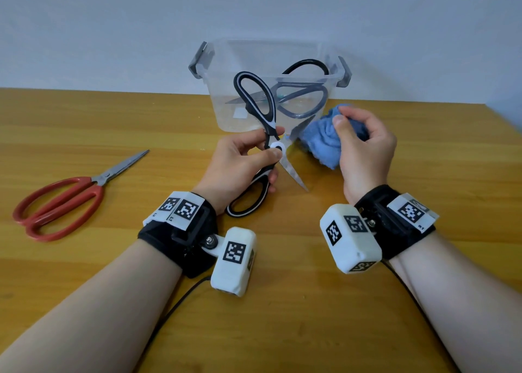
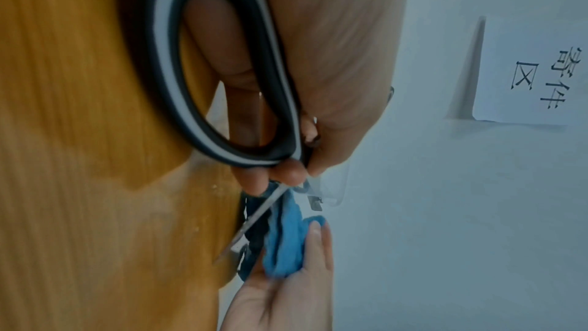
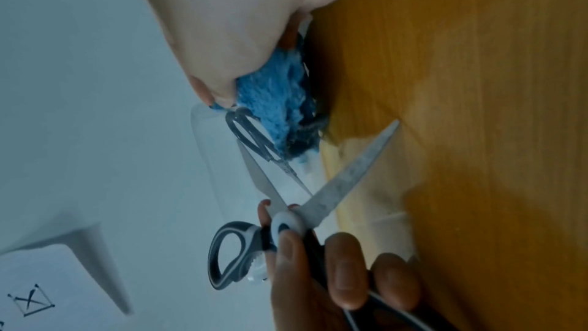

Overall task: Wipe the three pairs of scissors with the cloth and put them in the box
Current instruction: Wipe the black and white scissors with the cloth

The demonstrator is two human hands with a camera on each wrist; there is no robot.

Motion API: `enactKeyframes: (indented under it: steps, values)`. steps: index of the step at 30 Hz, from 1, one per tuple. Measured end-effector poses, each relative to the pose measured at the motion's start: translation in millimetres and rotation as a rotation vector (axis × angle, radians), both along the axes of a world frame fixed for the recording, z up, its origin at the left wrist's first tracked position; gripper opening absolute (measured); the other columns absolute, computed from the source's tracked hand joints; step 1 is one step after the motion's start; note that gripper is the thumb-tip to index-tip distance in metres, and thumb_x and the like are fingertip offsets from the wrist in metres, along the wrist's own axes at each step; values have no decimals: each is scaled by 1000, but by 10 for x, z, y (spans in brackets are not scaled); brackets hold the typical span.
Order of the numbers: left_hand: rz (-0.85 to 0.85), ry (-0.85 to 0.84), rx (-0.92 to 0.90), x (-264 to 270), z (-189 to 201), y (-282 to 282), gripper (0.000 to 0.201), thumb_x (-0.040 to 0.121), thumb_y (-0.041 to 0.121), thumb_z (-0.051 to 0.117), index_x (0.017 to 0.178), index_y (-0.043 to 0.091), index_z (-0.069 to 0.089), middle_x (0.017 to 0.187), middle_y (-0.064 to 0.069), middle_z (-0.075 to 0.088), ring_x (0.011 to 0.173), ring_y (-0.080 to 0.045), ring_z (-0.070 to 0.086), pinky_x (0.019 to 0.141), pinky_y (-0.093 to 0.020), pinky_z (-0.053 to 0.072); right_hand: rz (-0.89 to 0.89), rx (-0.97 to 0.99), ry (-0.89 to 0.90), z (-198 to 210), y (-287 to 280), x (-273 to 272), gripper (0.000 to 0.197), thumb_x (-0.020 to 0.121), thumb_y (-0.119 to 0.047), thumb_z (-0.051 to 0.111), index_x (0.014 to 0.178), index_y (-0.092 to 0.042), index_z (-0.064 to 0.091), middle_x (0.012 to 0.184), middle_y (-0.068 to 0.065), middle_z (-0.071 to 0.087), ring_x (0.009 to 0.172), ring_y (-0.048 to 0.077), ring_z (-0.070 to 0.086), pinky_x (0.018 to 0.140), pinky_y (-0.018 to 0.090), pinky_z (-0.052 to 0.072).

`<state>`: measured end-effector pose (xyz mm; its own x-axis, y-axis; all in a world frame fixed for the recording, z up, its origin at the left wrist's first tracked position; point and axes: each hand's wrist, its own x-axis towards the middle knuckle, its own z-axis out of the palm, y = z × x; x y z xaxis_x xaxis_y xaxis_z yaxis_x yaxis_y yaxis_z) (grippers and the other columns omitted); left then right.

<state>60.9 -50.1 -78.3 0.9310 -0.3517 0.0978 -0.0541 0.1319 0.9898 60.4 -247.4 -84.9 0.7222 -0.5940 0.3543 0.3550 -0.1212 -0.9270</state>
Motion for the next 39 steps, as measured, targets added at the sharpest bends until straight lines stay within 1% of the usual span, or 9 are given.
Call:
enactKeyframes:
  steps: [6,10,14,18,22,28,31,35,39]
  values:
    - [81,-3,22,-24,27,-7,30,96,-4,64,121,-19,56,84,19,63,55,-26,54,57,-41,56,123,-117,-63,24,54,-29,52,83,13,54,116,-23,72,121,6,55,103,-3,62,88,16,50]
    - [118,-20,7,-19,23,-19,30,96,-3,65,125,0,66,76,4,51,55,-25,56,58,-40,55,181,-193,-71,-1,63,-32,46,84,4,67,115,-29,73,119,2,57,110,6,62,96,24,51]
    - [126,-16,15,-6,13,-21,32,97,-1,64,129,1,63,71,6,51,55,-25,57,57,-38,55,317,-178,-117,6,117,-64,43,83,6,73,109,-28,74,116,5,62,108,7,64,92,24,52]
    - [127,-1,22,8,3,-19,29,97,0,64,126,1,63,83,-15,52,53,-25,58,58,-40,56,488,42,-160,45,161,-95,55,82,19,65,120,-21,69,131,14,60,118,21,67,96,34,55]
    - [111,9,17,-1,16,-14,30,97,-1,64,127,1,63,90,-14,49,55,-23,59,57,-37,56,561,-69,-80,45,178,-112,60,81,17,70,128,-20,62,128,9,61,114,19,69,91,31,57]
    - [76,2,14,-21,34,-10,32,98,0,63,130,2,63,91,-17,50,56,-23,60,56,-35,56,424,-457,58,-2,109,-76,44,81,-12,83,120,-30,71,109,-5,61,103,6,64,91,21,52]
    - [63,4,26,-11,21,5,28,99,0,62,125,-9,61,92,-18,58,57,-22,60,54,-35,57,425,-551,57,1,102,-87,35,83,-17,82,110,-36,73,104,-3,62,99,6,62,88,18,50]
    - [39,7,40,-11,7,24,28,99,0,61,123,-14,60,97,-11,65,58,-24,59,55,-36,57,431,-579,46,18,112,-118,21,83,-16,81,98,-30,78,94,5,67,90,12,65,79,19,50]
    - [-5,-27,41,-23,22,26,28,98,-3,61,126,-2,65,88,-22,59,57,-26,57,56,-37,57,382,-420,80,35,116,-133,12,83,-15,81,85,-25,77,85,-13,73,83,3,69,75,19,52]
